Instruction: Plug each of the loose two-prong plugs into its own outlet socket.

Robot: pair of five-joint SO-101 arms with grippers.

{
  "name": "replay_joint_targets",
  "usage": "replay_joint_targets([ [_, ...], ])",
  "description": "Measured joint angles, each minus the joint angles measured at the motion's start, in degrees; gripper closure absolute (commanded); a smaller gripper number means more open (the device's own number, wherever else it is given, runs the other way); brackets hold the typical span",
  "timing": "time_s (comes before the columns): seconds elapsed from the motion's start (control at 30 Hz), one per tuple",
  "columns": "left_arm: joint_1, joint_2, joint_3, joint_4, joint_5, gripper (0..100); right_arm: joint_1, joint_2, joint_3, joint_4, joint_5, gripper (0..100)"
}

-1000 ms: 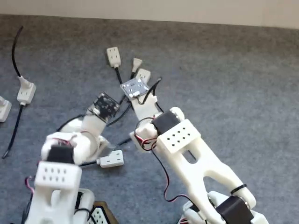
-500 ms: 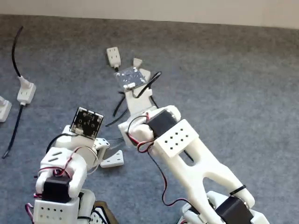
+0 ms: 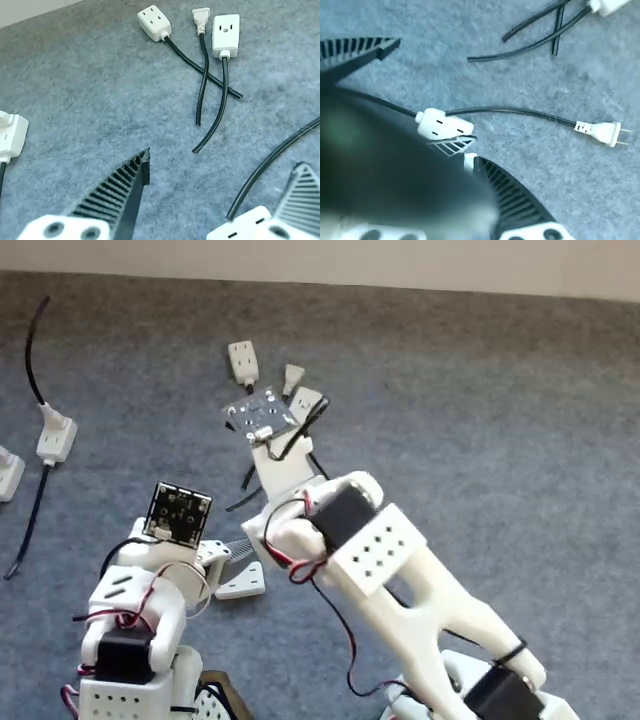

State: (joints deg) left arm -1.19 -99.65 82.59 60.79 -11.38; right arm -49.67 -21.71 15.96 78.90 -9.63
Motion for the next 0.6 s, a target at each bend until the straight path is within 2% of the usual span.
replay_joint_targets([
  [0.1,-2.11,0.18,0.0,-0.79,0.18,59,0.09,2.55,0.0,0.0,0.35,99.3],
  [0.2,-7.21,0.18,0.0,-3.87,1.23,59,2.73,4.22,0.0,-0.26,0.44,99.3],
  [0.27,-10.9,0.26,-0.18,-5.54,1.67,59,4.84,5.01,1.05,-2.9,0.7,99.3],
  [0.37,-12.57,4.4,-3.34,-5.71,1.85,59,6.77,5.1,2.11,-7.38,0.97,99.3],
  [0.47,-14.59,14.86,-9.58,-5.71,2.11,59,7.56,5.1,2.29,-10.46,-0.79,99.3],
  [0.6,-17.67,35.34,-23.91,-4.4,2.55,59,7.56,5.1,2.29,-12.92,-4.31,99.3],
])
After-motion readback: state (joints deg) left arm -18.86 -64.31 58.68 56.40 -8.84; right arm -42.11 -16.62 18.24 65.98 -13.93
